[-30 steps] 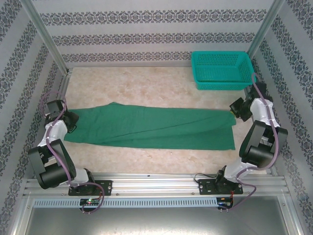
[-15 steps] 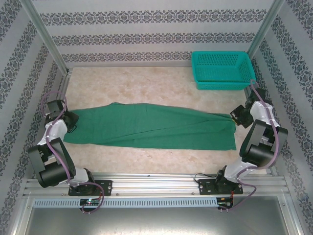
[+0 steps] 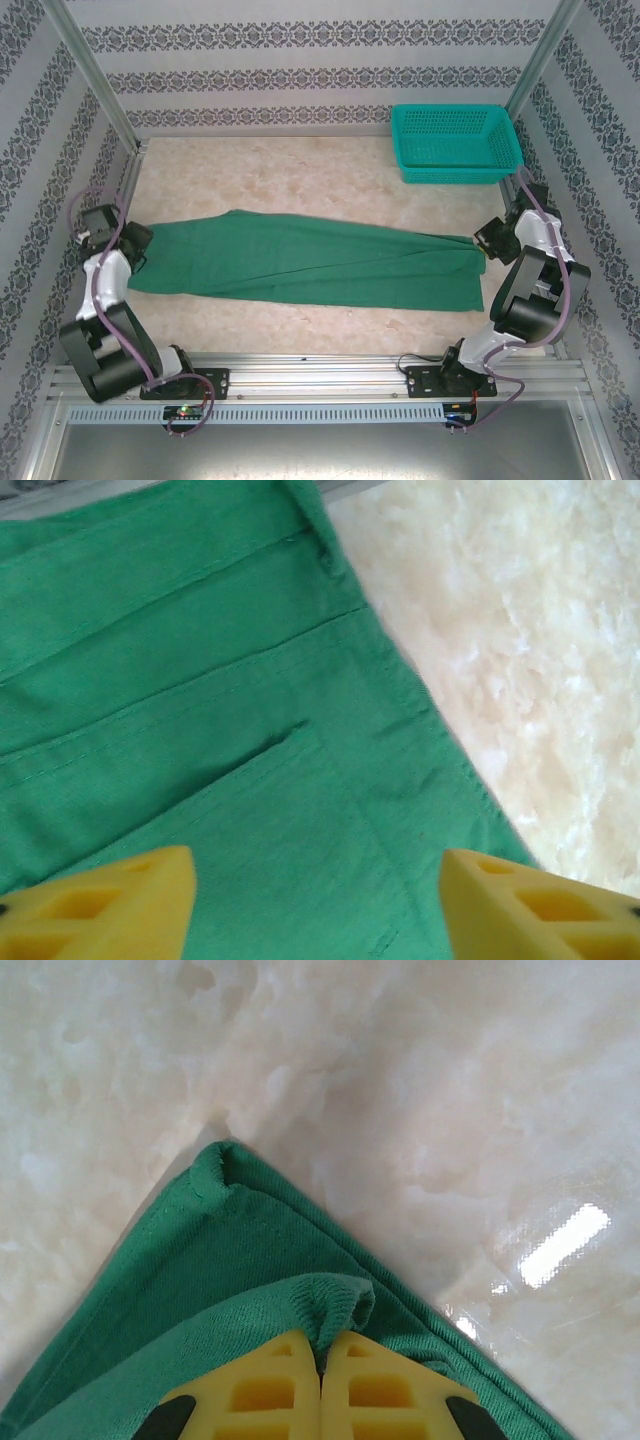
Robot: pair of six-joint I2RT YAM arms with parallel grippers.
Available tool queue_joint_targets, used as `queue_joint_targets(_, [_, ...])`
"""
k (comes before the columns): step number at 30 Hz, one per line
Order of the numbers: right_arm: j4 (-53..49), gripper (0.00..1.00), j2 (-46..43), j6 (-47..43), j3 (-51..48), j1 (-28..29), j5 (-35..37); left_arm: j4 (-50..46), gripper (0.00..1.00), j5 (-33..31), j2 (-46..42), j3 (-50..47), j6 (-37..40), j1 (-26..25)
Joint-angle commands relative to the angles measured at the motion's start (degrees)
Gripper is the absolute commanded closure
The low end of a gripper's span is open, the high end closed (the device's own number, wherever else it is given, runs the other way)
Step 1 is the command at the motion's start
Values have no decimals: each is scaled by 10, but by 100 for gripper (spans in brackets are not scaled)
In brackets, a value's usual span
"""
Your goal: Roll up the long pants
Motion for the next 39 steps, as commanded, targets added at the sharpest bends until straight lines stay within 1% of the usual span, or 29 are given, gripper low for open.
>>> queue_joint_targets(1, [8, 100, 12, -7, -10, -5, -6, -32, 23, -50, -49, -36, -47, 15])
queue_joint_targets(5, [14, 100, 14, -6, -10, -6, -16, -32, 21, -54, -45, -56, -77, 24])
queue_joint_targets(7, [15, 100, 17, -5, -9, -6, -20, -35, 19, -72, -50, -67, -94, 30])
queue_joint_targets(11, [17, 100, 23, -4, -7, -5, -29, -22, 17, -72, -48, -87, -104, 49])
queue_joint_targets(15, [22, 100, 29, -3, -10, -4, -33, 3, 15, -77, -41, -103, -107, 52])
queue_joint_targets(18, [23, 100, 32, -4, -11, -2, -35, 32, 15, -84, -12, -109, -103, 53])
queue_joint_targets(22, [30, 100, 31, -2, -20, -1, -35, 82, 15, -72, 40, -95, -93, 53])
queue_joint_targets(25, [36, 100, 31, 0, -26, 0, -36, 101, 19, -64, 81, -72, -86, 53])
queue_joint_targets(26, [38, 100, 32, 1, -28, 0, -38, 104, 23, -63, 93, -65, -84, 52])
queue_joint_targets(27, [39, 100, 33, 2, -28, 1, -39, 106, 31, -63, 103, -57, -82, 53])
queue_joint_targets(28, [41, 100, 33, 3, -30, 1, -39, 112, 46, -60, 111, -51, -79, 52])
queue_joint_targets(29, [41, 100, 33, 4, -31, 1, -40, 111, 75, -60, 115, -46, -79, 53])
queue_joint_targets(30, [43, 100, 32, 4, -33, 1, -40, 105, 100, -65, 113, -41, -83, 52])
queue_joint_targets(35, [43, 100, 24, 10, -31, 5, -43, 97, 100, -88, 56, -43, -79, 52])
queue_joint_targets(39, [28, 100, 15, 11, -10, 6, -40, 80, 100, -102, 13, -33, -70, 52])
